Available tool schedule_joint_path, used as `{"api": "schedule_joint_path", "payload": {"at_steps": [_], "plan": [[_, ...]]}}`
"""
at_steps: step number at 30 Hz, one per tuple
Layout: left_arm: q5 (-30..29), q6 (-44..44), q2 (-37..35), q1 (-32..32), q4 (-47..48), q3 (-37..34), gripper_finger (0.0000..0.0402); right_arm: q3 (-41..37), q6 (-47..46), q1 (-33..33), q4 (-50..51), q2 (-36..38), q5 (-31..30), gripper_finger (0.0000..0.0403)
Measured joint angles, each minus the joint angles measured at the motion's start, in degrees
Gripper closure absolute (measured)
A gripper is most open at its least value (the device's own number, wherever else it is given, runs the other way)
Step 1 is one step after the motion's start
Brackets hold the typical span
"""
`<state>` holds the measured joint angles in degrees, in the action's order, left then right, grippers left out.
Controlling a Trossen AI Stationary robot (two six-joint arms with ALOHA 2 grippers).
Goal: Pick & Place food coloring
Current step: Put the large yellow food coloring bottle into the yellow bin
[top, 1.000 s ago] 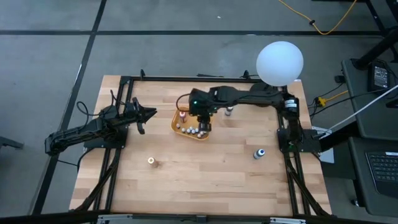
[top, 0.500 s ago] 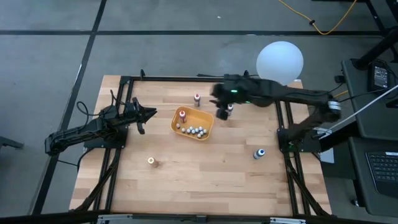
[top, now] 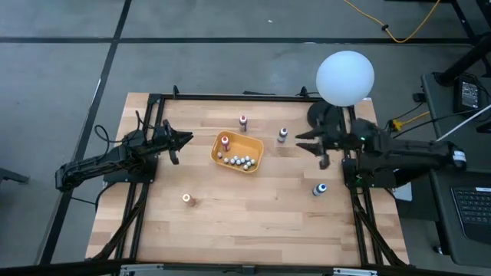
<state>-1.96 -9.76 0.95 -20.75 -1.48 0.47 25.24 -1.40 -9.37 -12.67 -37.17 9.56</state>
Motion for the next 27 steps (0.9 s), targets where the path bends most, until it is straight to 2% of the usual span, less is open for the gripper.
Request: {"api": "schedule_joint_path", "payload": {"at_steps": [5, 10, 21, 27], "plan": [[-1.5, 0.0, 0.0, 0.0, -1.7, 0.0, 0.0345, -9.8, -2.5, -1.5, -1.3, 13.6, 1.0, 0.032], [-3.3, -0.2, 0.0, 0.0, -3.5, 0.0, 0.0341, -15.9, -4.9, -2.4, -1.2, 24.1, 6.6, 0.0391], [-3.5, -0.2, 0.0, 0.0, -4.6, 0.0, 0.0344, -23.1, -8.9, -5.0, 4.3, 36.8, 8.9, 0.0396], [-3.4, -4.9, 0.0, 0.0, -7.5, 0.0, 0.0341, -24.9, -8.8, -5.8, 7.1, 37.1, 15.7, 0.0399]]}}
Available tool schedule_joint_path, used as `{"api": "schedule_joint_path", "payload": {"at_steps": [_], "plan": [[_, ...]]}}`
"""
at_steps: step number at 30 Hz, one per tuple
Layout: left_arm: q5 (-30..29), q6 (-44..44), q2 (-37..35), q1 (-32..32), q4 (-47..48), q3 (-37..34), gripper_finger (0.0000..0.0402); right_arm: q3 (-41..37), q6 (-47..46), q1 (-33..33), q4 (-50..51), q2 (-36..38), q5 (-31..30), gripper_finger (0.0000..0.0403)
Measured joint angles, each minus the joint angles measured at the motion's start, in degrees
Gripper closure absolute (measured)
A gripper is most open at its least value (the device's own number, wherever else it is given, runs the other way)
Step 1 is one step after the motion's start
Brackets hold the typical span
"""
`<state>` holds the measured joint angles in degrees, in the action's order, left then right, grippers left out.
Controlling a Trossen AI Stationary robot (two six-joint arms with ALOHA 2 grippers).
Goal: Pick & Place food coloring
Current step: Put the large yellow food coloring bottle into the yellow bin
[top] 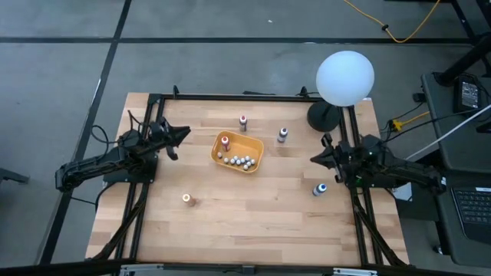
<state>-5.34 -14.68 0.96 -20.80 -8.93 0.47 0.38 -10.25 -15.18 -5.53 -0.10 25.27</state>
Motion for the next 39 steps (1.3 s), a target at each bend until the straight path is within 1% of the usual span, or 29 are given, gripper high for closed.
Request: {"api": "schedule_joint_path", "payload": {"at_steps": [3, 5, 8, 10, 12, 17, 21, 25, 27, 28, 31, 35, 39], "plan": [[-0.1, -3.2, 0.0, 0.0, -0.3, 0.0, 0.0343, 0.0, 0.7, 0.0, 0.6, 0.0, 3.3, 0.04], [-0.5, -4.7, 0.0, 0.0, -0.4, 0.0, 0.0344, 0.0, 1.5, 0.0, 1.0, 0.0, 3.8, 0.04], [-4.5, -7.6, 0.0, 0.0, -0.4, 0.0, 0.0344, 0.0, 2.0, 0.0, 1.0, 0.0, 4.0, 0.0401], [-5.8, -10.2, 0.0, 0.0, -0.4, 0.0, 0.0343, 0.0, 1.9, 0.0, 1.0, 0.0, 4.9, 0.0401], [-5.5, -11.0, 0.0, 0.1, -0.3, 0.0, 0.0341, 0.0, 1.8, 0.0, 1.0, 0.0, 5.9, 0.0401], [-4.1, -10.7, 0.0, 0.1, -0.3, 0.0, 0.0342, 0.0, 3.3, 0.0, 1.0, 0.0, 5.8, 0.0401], [-4.2, -9.8, 0.0, 0.1, -0.3, 0.0, 0.0342, 0.0, 5.4, 0.0, 1.1, 0.0, 0.1, 0.0401], [-4.0, -9.7, 0.0, 0.1, -0.3, 0.0, 0.0341, 0.0, 9.0, 0.0, 2.1, 0.0, -9.6, 0.0402], [-4.0, -9.7, 0.0, 0.1, -0.3, 0.0, 0.0342, 0.0, 8.9, 0.0, 2.0, 0.0, -14.6, 0.0402], [-3.7, -9.8, 0.0, 0.1, -0.3, 0.0, 0.0343, 0.0, 8.0, 0.0, 1.6, 0.0, -16.1, 0.0402], [-1.8, -10.1, 0.0, 0.1, -0.3, 0.0, 0.0341, 0.0, 4.4, 1.3, 0.4, 0.0, -16.2, 0.0402], [1.8, -10.1, 0.0, 0.1, -0.2, 0.0, 0.0341, 0.0, 1.6, 5.3, 3.1, 0.0, -15.9, 0.0402], [4.2, -11.3, 0.0, 0.1, -0.2, 0.0, 0.0344, 0.0, 4.4, 9.5, 3.9, 0.0, -21.7, 0.0403]]}}
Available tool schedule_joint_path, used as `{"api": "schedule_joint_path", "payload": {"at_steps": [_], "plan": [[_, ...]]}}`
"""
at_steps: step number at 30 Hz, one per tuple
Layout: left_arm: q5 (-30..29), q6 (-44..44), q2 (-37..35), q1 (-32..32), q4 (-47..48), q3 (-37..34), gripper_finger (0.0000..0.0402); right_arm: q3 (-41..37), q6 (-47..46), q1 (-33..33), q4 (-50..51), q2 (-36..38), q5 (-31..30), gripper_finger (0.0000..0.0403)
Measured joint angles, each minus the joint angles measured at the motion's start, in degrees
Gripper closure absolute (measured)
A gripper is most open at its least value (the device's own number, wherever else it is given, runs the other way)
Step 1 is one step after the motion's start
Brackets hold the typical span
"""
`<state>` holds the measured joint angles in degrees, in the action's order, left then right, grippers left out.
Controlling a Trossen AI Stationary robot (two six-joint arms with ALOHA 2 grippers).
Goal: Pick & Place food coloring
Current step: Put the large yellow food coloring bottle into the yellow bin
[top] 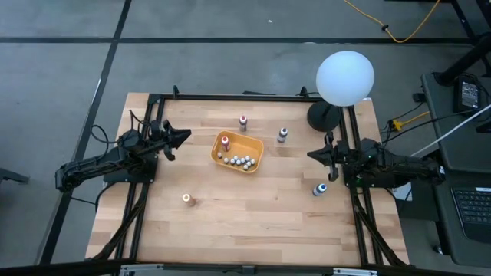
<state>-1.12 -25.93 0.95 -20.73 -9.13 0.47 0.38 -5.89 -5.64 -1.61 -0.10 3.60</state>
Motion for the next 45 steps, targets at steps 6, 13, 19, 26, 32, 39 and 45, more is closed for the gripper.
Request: {"api": "schedule_joint_path", "payload": {"at_steps": [6, 13, 19, 26, 32, 39, 45], "plan": [[2.4, -0.7, 0.0, 0.0, 0.2, 0.0, 0.0343, 0.0, 4.7, 2.2, 0.0, 0.0, -6.5, 0.0403], [3.6, -3.8, 0.1, 0.0, 1.7, 2.7, 0.0347, 0.0, 4.6, 2.2, 0.1, 0.0, -4.9, 0.0403], [8.2, -2.5, 5.0, 0.0, 17.4, 15.8, 0.0355, 0.0, 1.9, 2.2, 0.5, 0.0, -2.4, 0.0403], [16.6, 1.0, 18.7, 0.9, 34.4, 34.0, 0.036, 0.0, 1.8, 2.4, 0.5, -0.3, -1.9, 0.0403], [19.5, 1.8, 31.4, 8.2, 39.9, 45.8, 0.036, 0.0, 4.9, 4.5, 0.4, -0.5, -1.4, 0.0403], [18.7, 0.5, 46.1, 19.8, 51.8, 55.3, 0.036, 0.0, 6.3, 6.9, -0.1, -0.5, 0.4, 0.0403], [18.9, -4.6, 54.1, 23.6, 53.6, 58.1, 0.036, 0.0, 6.0, 7.0, 0.2, -0.5, -1.5, 0.04]]}}
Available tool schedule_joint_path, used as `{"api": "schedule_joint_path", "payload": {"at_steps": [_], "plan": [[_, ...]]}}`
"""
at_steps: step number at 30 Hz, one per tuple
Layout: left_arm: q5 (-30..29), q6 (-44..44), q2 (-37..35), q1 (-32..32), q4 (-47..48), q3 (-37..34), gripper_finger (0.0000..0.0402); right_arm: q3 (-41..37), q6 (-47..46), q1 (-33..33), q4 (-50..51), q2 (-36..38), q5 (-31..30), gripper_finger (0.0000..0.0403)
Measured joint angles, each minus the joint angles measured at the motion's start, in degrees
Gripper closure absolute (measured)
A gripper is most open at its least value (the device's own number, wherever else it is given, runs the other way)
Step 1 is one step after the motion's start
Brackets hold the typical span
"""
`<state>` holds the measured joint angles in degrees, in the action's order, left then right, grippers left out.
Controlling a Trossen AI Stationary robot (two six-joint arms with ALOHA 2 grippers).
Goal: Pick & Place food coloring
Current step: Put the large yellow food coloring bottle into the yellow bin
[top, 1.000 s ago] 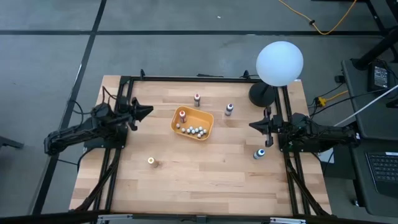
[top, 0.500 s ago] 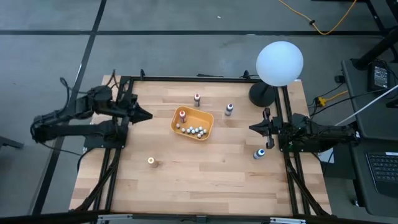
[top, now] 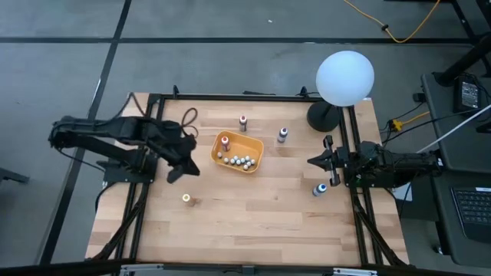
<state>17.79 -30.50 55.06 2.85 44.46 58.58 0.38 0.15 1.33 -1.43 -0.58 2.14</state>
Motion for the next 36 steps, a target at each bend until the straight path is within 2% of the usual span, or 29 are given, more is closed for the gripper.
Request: {"api": "schedule_joint_path", "payload": {"at_steps": [5, 10, 16, 18, 21, 24, 26, 31, 36], "plan": [[0.1, -9.3, 2.9, 4.1, 0.0, 0.3, 0.0363, 0.0, 4.1, 0.0, 0.0, 0.0, 0.1, 0.0398], [0.0, -17.8, 3.0, 10.9, 0.5, 0.3, 0.0368, 0.0, 6.1, 0.0, 0.0, 0.0, 0.5, 0.0397], [-2.0, -33.5, 1.9, 18.0, 6.7, 0.3, 0.0369, 0.0, 6.2, 0.0, 0.0, 0.0, 0.5, 0.0396], [-4.2, -37.1, 1.2, 20.0, 7.7, 0.3, 0.0369, 0.0, 6.1, 0.0, 0.0, 0.0, 0.5, 0.0396], [-12.2, -41.1, -0.7, 23.0, 6.5, 0.6, 0.0369, 0.0, 6.2, 0.0, 0.0, 0.0, 0.5, 0.0395], [-18.7, -41.8, -1.2, 25.8, 7.2, 2.8, 0.037, 0.0, 6.1, 0.0, 0.0, 0.0, 0.5, 0.0395], [-20.9, -40.6, -0.9, 27.6, 8.2, 4.0, 0.0376, 0.0, 6.1, 0.0, 0.0, 0.0, 0.5, 0.0395], [-21.1, -31.8, 2.2, 29.1, 8.3, 5.7, 0.0398, 0.0, 6.1, 0.0, 0.0, 0.0, 0.5, 0.0395], [-19.2, -23.5, 5.0, 28.8, 8.5, 5.8, 0.0392, 0.0, 6.1, 0.0, 0.0, 0.0, 0.5, 0.0395]]}}
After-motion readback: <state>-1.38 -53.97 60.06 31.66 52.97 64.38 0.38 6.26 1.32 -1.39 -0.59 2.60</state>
